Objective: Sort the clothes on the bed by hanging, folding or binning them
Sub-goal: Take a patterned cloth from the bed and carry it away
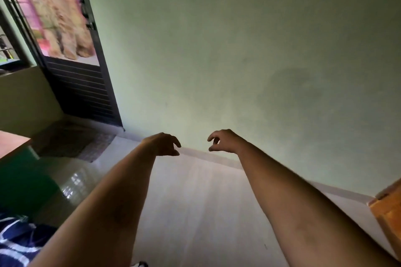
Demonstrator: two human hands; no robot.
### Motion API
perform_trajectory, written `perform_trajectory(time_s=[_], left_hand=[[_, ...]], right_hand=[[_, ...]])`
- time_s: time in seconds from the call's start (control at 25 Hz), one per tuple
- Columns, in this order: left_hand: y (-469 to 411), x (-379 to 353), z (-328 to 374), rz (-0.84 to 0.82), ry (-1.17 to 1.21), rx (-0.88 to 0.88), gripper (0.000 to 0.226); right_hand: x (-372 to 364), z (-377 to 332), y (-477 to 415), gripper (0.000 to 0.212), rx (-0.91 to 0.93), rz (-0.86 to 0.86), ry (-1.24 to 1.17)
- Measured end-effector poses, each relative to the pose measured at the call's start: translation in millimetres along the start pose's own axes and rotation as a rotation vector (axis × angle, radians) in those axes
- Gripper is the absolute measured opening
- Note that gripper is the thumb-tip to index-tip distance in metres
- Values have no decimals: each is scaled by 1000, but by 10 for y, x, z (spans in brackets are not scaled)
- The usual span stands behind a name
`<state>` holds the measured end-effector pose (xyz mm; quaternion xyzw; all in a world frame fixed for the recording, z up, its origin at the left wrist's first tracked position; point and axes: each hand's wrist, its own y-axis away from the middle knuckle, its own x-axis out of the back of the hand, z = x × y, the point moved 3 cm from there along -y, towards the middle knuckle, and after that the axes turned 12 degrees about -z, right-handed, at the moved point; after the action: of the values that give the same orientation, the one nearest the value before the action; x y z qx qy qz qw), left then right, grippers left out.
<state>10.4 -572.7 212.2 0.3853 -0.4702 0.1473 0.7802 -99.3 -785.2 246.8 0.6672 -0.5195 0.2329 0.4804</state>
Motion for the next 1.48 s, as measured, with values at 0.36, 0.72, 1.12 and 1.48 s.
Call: perform_trajectory(time_s=[0.36, 0.72, 1.12, 1.48], left_hand=[[-1050, 1035, -875, 42, 126, 133, 37], [-1287, 1562, -2700, 157, 239, 352, 38], [-656, 2052, -5020, 309, 450, 653, 35], [648, 1302, -6307, 351, 733, 996, 34]], right_hand=[[887, -138, -1928, 39, 115, -71, 69], [1043, -1355, -3957, 41, 281, -173, 229], [734, -3771, -5869, 39, 562, -289, 342], [-386, -5843, -6557, 40, 871, -501, 541]])
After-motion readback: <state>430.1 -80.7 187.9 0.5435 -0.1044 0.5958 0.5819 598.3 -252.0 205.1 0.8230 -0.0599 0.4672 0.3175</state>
